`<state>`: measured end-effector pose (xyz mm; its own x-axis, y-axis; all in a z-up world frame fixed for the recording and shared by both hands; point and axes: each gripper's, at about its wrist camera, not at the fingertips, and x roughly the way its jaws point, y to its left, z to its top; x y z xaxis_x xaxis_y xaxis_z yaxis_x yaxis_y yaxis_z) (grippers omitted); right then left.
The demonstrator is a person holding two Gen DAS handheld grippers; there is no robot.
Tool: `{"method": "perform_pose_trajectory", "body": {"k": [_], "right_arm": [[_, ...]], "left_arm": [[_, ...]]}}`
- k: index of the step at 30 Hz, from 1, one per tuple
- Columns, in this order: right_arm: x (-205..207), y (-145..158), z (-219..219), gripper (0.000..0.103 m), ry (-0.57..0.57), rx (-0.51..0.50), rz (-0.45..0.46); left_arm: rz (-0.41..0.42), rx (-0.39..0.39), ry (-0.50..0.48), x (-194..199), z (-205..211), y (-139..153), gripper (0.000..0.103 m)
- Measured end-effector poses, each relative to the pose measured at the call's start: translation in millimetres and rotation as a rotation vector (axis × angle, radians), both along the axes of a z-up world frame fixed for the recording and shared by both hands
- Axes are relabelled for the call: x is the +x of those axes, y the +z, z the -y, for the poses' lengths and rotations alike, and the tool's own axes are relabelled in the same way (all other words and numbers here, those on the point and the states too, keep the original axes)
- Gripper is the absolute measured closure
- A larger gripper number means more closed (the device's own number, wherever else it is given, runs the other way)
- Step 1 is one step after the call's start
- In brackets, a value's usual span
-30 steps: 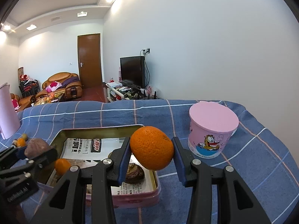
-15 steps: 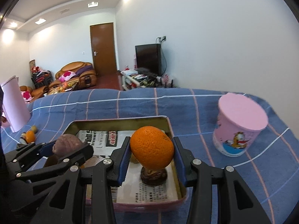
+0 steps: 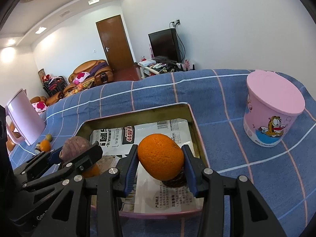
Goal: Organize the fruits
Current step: 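Carry the purple fruit and the orange over the pink tin, then open both tools to drop the fruits into the pink tin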
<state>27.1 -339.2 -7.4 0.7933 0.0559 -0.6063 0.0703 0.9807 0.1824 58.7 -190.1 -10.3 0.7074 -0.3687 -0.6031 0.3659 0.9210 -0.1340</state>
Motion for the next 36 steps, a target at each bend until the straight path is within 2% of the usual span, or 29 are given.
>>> {"method": "perform_pose_trajectory", "body": {"k": [6, 11, 17, 20, 22, 27, 36], "right_arm": [[-2.3, -1.7, 0.4, 0.057, 0.004, 0.033, 0.003], [-5.0, -2.6, 4.6, 0.057, 0.007, 0.054, 0.009], [-9.0, -0.3, 8.6, 0.057, 0.001, 0.072, 0.029], [-11.4, 0.2, 10.9, 0.057, -0.004, 0.089, 0.041], [-12.0, 0.6, 13.9, 0.056, -0.005, 0.111, 0.05], [-16.6, 4.0, 18.9, 0.045, -0.006, 0.155, 0.085], [-42.3, 26.7, 15.8, 0.045, -0.168, -0.04, 0.264]], "left_arm": [[0.003, -0.01, 0.005, 0.5, -3.2, -0.3, 0.048], [0.036, 0.006, 0.02, -4.9, -4.7, 1.8, 0.042], [0.08, 0.01, 0.036, -10.9, -7.8, 7.2, 0.025], [0.117, 0.011, 0.051, -15.1, -10.3, 11.2, 0.014], [0.145, 0.009, 0.065, -17.9, -12.7, 13.7, 0.003], [0.173, -0.025, 0.071, -21.2, -18.0, 18.2, 0.0], [0.234, 0.01, 0.136, -25.9, -23.9, 23.2, 0.0]]}}
